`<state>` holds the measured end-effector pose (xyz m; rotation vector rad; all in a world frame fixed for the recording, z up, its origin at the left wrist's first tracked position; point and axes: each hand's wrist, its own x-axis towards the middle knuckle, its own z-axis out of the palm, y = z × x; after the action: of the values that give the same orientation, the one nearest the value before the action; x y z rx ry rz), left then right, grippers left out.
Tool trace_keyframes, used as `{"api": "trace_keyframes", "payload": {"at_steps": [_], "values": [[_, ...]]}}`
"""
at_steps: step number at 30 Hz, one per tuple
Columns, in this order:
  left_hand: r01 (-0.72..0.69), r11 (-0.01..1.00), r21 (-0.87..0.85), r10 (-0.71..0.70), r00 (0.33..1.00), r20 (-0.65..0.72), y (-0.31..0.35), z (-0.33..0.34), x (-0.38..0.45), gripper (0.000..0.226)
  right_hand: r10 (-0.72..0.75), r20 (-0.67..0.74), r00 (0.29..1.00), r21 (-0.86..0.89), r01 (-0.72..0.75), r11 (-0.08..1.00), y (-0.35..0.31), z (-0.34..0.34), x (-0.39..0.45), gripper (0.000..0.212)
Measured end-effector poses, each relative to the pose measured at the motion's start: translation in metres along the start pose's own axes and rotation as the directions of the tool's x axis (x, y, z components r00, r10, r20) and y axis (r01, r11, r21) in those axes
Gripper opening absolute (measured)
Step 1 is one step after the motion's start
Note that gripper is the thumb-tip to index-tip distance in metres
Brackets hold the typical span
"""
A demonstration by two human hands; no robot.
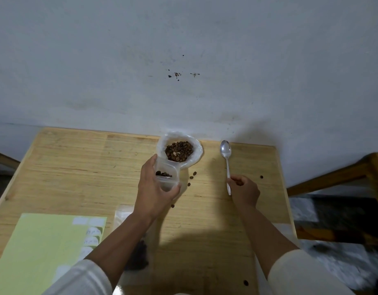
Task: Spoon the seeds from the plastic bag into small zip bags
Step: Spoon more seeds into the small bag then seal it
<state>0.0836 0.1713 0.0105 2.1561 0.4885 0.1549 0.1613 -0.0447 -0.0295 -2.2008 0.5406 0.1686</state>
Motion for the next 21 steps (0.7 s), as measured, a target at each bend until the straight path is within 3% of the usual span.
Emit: {"api": "trace_keyframes", "payload": {"at_steps": [5, 8, 12, 14, 16, 19, 21], "values": [[-0.027, 0.999, -0.023, 0.027, 1.0, 0.004, 0.005, -0.002, -0.005, 0.103, -0.067, -0.017, 0.998, -0.018, 0.067, 0.998, -0.007, 0.0, -0.003, 0.02], [-0.048, 0.998, -0.039, 0.048, 0.999, 0.007, 0.011, -0.006, -0.008, 0.105, -0.162, 0.015, 0.987, 0.103, 0.159, 0.982, -0.035, -0.003, -0.018, 0.021], [-0.09, 0.992, -0.087, 0.091, 0.996, 0.002, 0.025, -0.012, -0.013, 0.104, -0.393, 0.319, 0.862, 0.294, 0.304, 0.906, -0.09, -0.013, -0.055, 0.01], [-0.115, 0.986, -0.117, 0.115, 0.993, -0.001, 0.033, -0.015, -0.016, 0.104, -0.433, 0.412, 0.802, 0.269, 0.348, 0.898, -0.108, -0.014, -0.068, 0.017], [-0.145, 0.981, -0.125, 0.147, 0.989, 0.0, 0.04, -0.021, -0.017, 0.107, -0.461, 0.398, 0.793, 0.181, 0.425, 0.887, -0.121, -0.013, -0.075, 0.016], [-0.151, 0.983, -0.101, 0.153, 0.988, 0.013, 0.048, -0.035, -0.017, 0.116, -0.516, 0.351, 0.781, 0.197, 0.477, 0.856, -0.133, -0.016, -0.081, 0.009], [-0.149, 0.982, -0.116, 0.149, 0.989, -0.009, 0.049, -0.046, -0.017, 0.108, -0.544, 0.381, 0.748, 0.195, 0.509, 0.838, -0.141, -0.021, -0.082, 0.01]]}}
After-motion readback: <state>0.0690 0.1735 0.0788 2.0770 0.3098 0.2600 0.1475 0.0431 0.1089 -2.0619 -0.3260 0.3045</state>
